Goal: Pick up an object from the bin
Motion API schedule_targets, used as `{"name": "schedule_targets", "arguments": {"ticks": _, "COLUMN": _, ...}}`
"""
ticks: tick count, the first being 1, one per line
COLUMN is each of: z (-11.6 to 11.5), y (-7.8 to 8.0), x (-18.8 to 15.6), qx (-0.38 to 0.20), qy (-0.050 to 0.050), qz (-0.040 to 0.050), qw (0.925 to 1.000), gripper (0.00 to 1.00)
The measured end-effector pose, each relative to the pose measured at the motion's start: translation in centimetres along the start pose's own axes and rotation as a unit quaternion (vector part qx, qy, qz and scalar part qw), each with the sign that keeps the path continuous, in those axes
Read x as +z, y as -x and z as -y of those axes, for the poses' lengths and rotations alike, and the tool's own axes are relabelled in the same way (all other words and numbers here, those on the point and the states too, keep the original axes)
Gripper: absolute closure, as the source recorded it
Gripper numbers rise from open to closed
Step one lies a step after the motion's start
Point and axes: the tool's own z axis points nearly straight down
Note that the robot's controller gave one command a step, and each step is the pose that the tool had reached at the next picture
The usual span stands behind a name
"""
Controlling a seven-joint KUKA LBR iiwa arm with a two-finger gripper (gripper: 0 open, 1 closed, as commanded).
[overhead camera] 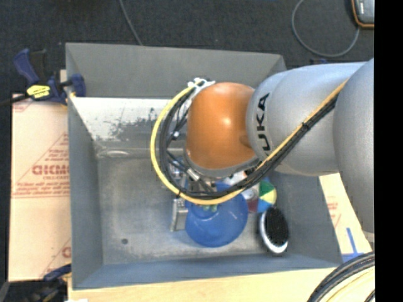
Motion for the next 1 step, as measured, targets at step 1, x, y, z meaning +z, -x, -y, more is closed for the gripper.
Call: {"name": "schedule_targets", "arguments": {"ticks": 1, "z": 0.06, "y": 0.18, "x": -0.47, "qx": 0.002, "qy": 0.001, "qz": 0.004, "qw": 1.0, "gripper": 0.0}}
